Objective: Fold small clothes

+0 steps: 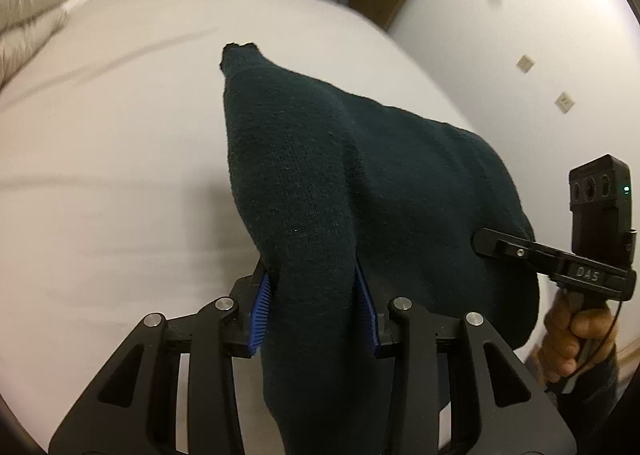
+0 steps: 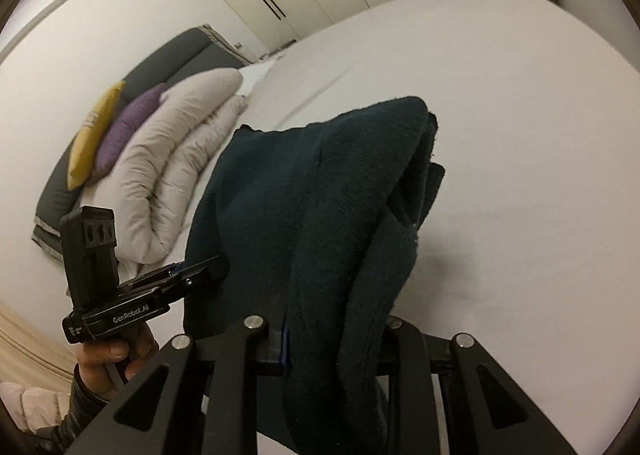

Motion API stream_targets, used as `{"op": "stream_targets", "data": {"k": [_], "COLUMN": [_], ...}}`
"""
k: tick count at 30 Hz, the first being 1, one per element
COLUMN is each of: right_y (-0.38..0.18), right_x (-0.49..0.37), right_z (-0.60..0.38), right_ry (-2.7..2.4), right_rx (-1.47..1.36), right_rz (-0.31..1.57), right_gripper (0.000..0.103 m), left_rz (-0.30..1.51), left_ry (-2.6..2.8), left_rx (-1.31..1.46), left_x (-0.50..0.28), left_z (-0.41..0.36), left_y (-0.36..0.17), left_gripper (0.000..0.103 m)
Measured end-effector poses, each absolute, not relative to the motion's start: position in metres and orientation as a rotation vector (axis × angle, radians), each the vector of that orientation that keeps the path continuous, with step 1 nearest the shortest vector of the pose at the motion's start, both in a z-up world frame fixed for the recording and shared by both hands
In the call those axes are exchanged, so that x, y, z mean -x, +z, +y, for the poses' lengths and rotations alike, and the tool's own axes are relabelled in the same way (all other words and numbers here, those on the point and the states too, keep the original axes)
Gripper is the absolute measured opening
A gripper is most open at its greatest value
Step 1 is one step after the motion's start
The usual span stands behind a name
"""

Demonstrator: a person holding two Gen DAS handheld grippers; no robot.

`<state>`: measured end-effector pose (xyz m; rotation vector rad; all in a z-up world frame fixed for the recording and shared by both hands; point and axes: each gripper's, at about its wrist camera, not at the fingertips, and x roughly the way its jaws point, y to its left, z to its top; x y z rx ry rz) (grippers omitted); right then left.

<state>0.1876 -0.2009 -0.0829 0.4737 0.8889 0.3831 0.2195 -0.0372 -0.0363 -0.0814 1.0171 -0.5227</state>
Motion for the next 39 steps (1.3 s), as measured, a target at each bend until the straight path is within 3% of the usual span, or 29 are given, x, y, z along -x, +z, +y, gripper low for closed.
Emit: {"op": "stream_targets", "data": {"k": [3,7,12,17,20,23,25,26,30,32,35,39], "right_y": [-0.135,-0.195,-0.199,-0.195,-0.179,-0.150,-0.128,-0.116,-0.063,-0.040,0.000,0.041], "right_x": [-0.195,-0.201,-0.198,-0.192,-0.176,-0.145,-0.122,-0.110,-0.060,-0.039,0.002,0.043], "right_z": [-0.203,-0.229,-0.234,-0.237,-0.251,-0.249,-0.245,-0.242,-0.226,-0.223,-0.215,-0.204], "right_ry": [0.348,0.327,0.382,0.374,0.261,0.158,0.106,0.082,-0.032,-0.065,-0.102,-0.148], "right_rx": [-0.546,-0.738,-0.703,-0.712,-0.667,-0.562,-0.496,-0.456,-0.302,-0.259,-0.189,-0.124], "right_rz": [0.973,0.975,0.926,0.905,0.876,0.805,0.741,0.704,0.502,0.399,0.201,0.042], "right_gripper": [0.026,0.039,0.040,0.046,0.060,0.062,0.066,0.068,0.090,0.103,0.103,0.103], "left_rz": [1.102,1.060,1.014,0.993,0.822,0.645,0.487,0.392,0.088,0.017,-0.042,0.011], "left_ry": [-0.498,-0.461,-0.463,-0.430,-0.314,-0.260,-0.218,-0.167,-0.017,0.001,-0.059,-0.077], "left_rx": [0.087,0.178,0.173,0.175,0.020,-0.058,-0.080,-0.093,-0.130,-0.123,-0.115,-0.094], "left_x": [-0.232,-0.229,-0.217,-0.216,-0.173,-0.131,-0.097,-0.078,-0.007,0.020,0.059,0.082], "left_z": [-0.042,-0.035,-0.027,-0.010,-0.011,-0.008,-0.011,-0.013,-0.010,-0.005,0.006,0.014], "left_y": [-0.085,-0.109,-0.107,-0.103,-0.072,-0.019,0.017,0.035,0.101,0.123,0.151,0.174], "left_gripper": [0.040,0.072,0.080,0.080,0.080,0.082,0.099,0.103,0.103,0.103,0.103,0.103]}}
